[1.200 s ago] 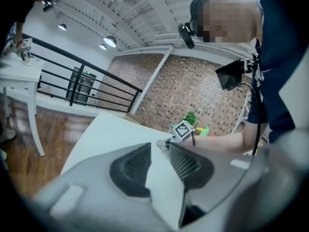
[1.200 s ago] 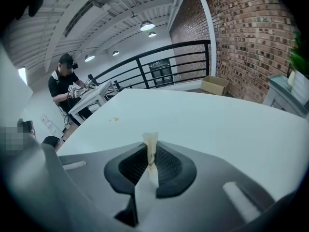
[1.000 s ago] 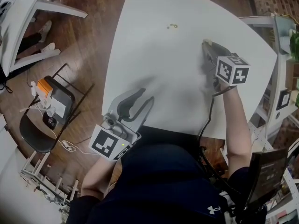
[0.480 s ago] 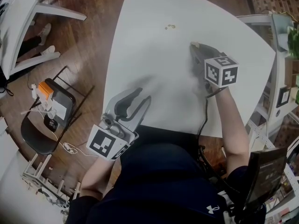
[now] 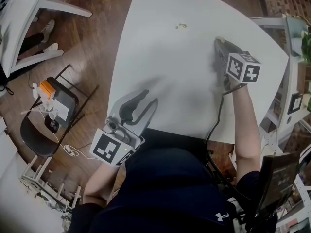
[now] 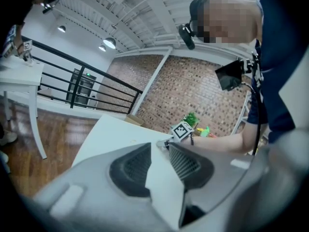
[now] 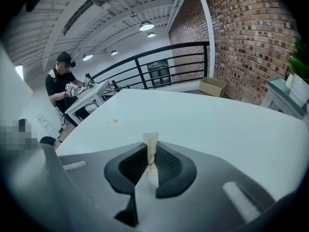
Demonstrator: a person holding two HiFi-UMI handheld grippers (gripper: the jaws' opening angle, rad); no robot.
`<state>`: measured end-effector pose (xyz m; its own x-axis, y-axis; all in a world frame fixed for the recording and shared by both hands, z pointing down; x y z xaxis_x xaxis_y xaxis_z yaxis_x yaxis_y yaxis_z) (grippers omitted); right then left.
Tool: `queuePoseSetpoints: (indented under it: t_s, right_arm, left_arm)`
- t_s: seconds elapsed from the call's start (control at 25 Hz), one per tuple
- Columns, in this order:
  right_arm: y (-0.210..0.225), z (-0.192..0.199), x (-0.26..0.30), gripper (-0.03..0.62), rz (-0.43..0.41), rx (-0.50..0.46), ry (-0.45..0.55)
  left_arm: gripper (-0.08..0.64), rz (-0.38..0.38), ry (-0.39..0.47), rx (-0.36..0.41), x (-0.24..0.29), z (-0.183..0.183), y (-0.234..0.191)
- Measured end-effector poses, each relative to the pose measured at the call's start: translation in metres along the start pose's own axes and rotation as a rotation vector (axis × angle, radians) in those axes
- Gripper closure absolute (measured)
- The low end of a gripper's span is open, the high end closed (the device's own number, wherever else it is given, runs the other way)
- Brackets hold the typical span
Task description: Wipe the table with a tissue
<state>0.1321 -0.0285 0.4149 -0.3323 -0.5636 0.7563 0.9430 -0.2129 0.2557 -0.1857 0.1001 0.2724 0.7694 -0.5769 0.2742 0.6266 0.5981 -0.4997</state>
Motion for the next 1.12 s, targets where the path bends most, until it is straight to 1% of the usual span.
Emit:
queuePoseSetpoints:
  t_s: [0.08, 0.24, 0.32, 0.48, 0.68, 0.92, 1.04, 1.12]
  right_arm:
    - [-0.007, -0.002, 0.003, 0.558, -0.005, -0.006, 0.003]
    - [-0.035, 0.006, 0.008, 0.558, -0.079, -0.061, -0.029]
    - [-0.044, 0.012, 0.007, 0.558, -0.103, -0.079, -0.04]
    - [-0.047, 0.019, 0.003, 0.558, -0.123, -0.077, -0.048]
    - [-0.029, 0.023, -0.005, 0.558, -0.1, -0.052, -0.045]
    - [-0.001, 0.02, -0.019, 0.558, -0.017, 0.002, -0.006]
    - [0.005, 0.017, -0.032, 0.558, -0.02, 0.056, 0.041]
    - [0.005, 0.014, -0.042, 0.558, -0.051, 0.087, 0.079]
  left_arm:
    - [0.442, -0.007, 0.002, -0.002, -0.002, 0.0, -0.001]
    - [0.442, -0.005, -0.006, -0.009, -0.004, 0.004, 0.0]
    - [0.442, 0.004, -0.009, -0.005, -0.003, 0.005, 0.001]
    - [0.442, 0.014, 0.003, 0.001, 0.003, 0.0, 0.006]
    - [0.442, 0.025, 0.001, 0.006, 0.007, 0.0, 0.013]
    - [0.442, 0.031, -0.012, 0.014, 0.011, 0.002, 0.02]
    - [0.442, 0.041, -0.016, 0.023, 0.013, 0.002, 0.024]
    - [0.442, 0.049, -0.017, 0.029, 0.018, 0.003, 0.03]
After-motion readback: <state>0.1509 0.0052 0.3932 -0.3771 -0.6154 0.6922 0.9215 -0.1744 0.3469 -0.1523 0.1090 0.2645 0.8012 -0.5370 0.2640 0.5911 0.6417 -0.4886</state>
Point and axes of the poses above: the fingertips, and each gripper's own axes: x forward along the fingers, y to its right, z out of its underside, the point moved 7 cm from there along -x, backward along the fingers, and after that the axes turned 2 degrees about y, right-handed, at the moved point
